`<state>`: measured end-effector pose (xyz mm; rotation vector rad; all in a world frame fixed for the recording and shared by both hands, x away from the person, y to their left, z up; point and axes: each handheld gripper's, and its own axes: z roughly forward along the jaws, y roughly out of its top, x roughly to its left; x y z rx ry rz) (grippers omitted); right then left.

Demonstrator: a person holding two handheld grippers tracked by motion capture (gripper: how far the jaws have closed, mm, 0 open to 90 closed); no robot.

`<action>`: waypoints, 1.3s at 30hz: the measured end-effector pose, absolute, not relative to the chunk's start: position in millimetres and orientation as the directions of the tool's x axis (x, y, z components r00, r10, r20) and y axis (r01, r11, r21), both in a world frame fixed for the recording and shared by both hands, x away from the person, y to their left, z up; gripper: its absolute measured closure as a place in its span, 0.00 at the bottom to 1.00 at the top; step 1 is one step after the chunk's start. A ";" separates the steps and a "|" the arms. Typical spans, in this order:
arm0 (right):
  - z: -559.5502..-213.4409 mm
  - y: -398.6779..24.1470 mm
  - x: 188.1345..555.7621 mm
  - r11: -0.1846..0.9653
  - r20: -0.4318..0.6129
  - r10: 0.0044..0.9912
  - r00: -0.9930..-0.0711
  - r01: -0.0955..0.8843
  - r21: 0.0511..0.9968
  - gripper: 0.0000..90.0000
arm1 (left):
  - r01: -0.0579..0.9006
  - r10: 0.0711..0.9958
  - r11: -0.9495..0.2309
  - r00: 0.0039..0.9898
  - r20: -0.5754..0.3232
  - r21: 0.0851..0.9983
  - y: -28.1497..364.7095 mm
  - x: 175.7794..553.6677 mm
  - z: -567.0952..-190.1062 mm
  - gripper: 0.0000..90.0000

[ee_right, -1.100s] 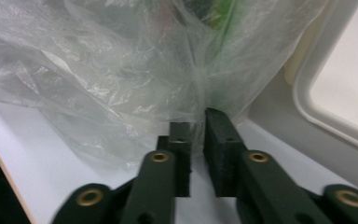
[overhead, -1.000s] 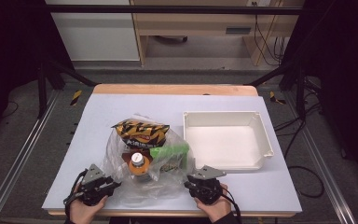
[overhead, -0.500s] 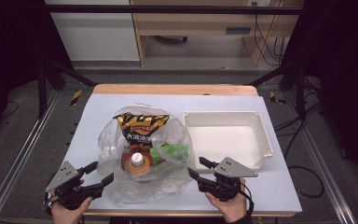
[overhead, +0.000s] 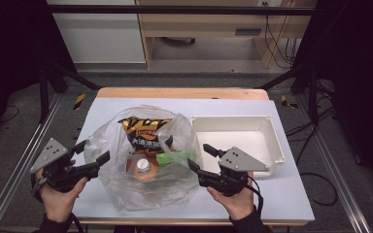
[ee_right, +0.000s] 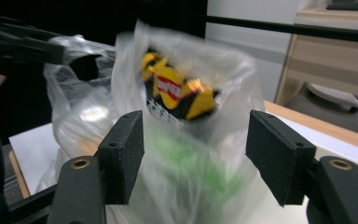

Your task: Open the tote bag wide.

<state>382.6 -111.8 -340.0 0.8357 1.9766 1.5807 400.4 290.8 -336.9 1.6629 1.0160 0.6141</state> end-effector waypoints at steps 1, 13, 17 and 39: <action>-336.6 -102.3 384.7 0.154 0.001 0.699 -0.715 0.153 0.976 0.42 | 0.346 0.861 -0.095 0.499 -0.098 0.933 292.2 409.7 -339.8 0.40; -370.1 -32.6 389.3 0.376 -0.135 0.629 -0.766 0.148 0.915 0.43 | 0.409 0.855 -0.037 0.485 -0.184 0.912 315.2 412.8 -380.8 0.99; -373.4 -29.6 392.9 0.436 -0.189 0.641 -0.744 0.150 0.887 0.78 | 0.414 0.851 -0.040 0.491 -0.187 0.909 317.3 411.1 -385.5 1.00; -431.8 -117.8 389.7 0.327 -0.014 0.797 -0.604 0.412 0.851 1.00 | 0.539 0.843 -0.193 0.519 -0.143 0.820 295.8 405.7 -445.2 0.99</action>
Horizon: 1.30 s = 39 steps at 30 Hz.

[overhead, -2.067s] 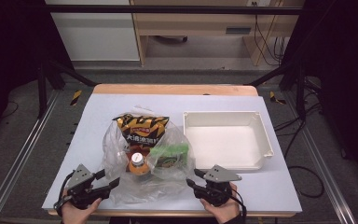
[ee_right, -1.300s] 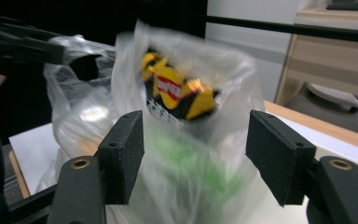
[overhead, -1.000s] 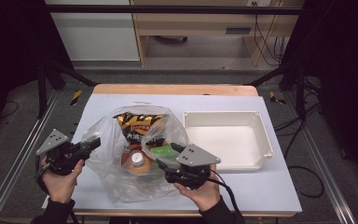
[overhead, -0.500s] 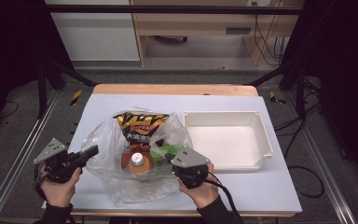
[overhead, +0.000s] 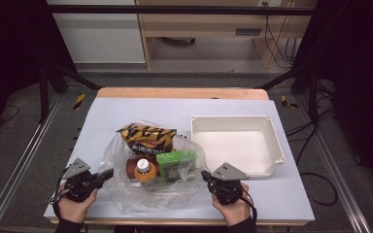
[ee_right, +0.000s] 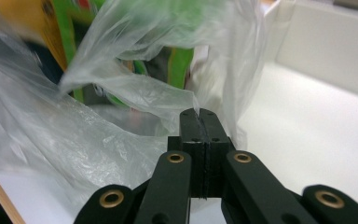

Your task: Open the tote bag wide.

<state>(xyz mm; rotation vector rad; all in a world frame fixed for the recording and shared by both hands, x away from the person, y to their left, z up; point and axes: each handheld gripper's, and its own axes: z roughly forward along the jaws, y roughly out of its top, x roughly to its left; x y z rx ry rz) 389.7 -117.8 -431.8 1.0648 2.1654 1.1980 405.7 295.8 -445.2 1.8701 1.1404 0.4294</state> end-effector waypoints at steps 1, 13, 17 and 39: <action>-431.8 -117.8 389.7 0.327 -0.014 0.797 -0.604 0.412 0.851 1.00 | 0.539 0.843 -0.193 0.519 -0.143 0.820 295.8 405.7 -445.2 0.99; -468.6 -104.2 396.1 0.356 0.049 0.776 -0.629 0.501 0.789 1.00 | 0.593 0.861 -0.252 0.498 -0.102 0.765 291.0 418.6 -472.2 0.99; -483.7 -104.5 399.3 0.367 0.059 0.780 -0.623 0.533 0.762 0.99 | 0.594 0.866 -0.269 0.493 -0.079 0.758 288.2 424.4 -475.7 0.98; -489.5 -103.8 400.4 0.372 0.051 0.767 -0.640 0.508 0.777 0.95 | 0.389 0.884 -0.103 0.458 -0.095 0.915 313.3 410.2 -386.8 0.27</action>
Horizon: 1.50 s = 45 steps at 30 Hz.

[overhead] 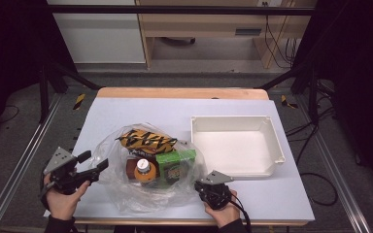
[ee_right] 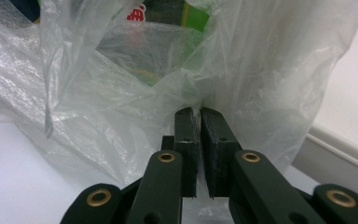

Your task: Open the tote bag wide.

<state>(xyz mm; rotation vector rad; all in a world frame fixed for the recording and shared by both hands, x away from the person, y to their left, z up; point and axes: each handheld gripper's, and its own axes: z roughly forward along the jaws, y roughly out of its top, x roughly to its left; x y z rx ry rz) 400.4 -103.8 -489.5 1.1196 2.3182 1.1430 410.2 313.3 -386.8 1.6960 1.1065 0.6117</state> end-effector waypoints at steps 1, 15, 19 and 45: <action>-489.7 -103.8 400.3 0.373 0.048 0.767 -0.640 0.505 0.779 0.95 | 0.380 0.885 -0.102 0.457 -0.090 0.919 312.9 412.7 -381.1 0.26; -466.1 -110.4 389.2 0.352 0.033 0.755 -0.654 0.449 0.821 0.77 | 0.477 0.848 -0.194 0.521 -0.098 0.857 296.5 460.0 -396.7 0.81; -438.4 -120.5 377.6 0.313 0.020 0.749 -0.662 0.380 0.870 0.68 | 0.473 0.845 -0.168 0.521 -0.121 0.865 302.4 449.4 -407.1 0.95; -396.0 -113.7 413.5 0.293 -0.083 0.845 -0.529 0.327 0.898 1.00 | 0.447 0.839 -0.190 0.536 -0.091 0.874 294.4 436.1 -413.3 0.98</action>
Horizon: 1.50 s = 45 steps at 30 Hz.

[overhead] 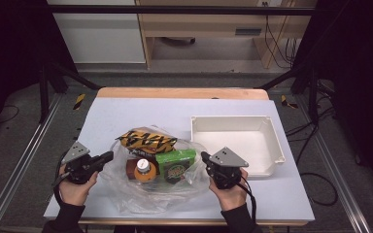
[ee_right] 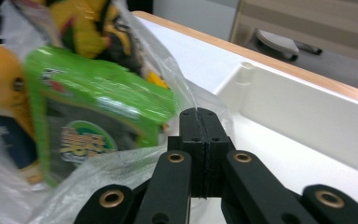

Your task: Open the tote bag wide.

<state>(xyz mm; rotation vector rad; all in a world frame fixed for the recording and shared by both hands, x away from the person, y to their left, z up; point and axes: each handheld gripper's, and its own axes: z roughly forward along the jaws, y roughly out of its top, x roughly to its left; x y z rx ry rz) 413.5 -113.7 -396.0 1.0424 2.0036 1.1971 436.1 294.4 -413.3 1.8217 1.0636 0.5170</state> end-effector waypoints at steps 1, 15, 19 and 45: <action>-396.0 -113.7 413.5 0.293 -0.083 0.845 -0.529 0.327 0.898 1.00 | 0.447 0.839 -0.190 0.536 -0.091 0.874 294.4 436.1 -413.3 0.98; -419.1 -99.6 421.3 0.328 0.015 0.808 -0.589 0.471 0.819 1.00 | 0.570 0.862 -0.254 0.500 -0.084 0.781 289.6 458.8 -452.9 0.98; -428.3 -97.6 416.3 0.349 0.023 0.795 -0.606 0.489 0.800 0.99 | 0.605 0.864 -0.272 0.496 -0.088 0.748 290.1 463.7 -464.9 0.98; -437.3 -132.0 391.0 0.232 0.069 0.751 -0.657 0.360 0.904 0.66 | 0.455 0.875 -0.138 0.472 -0.106 0.880 305.7 422.7 -424.7 0.40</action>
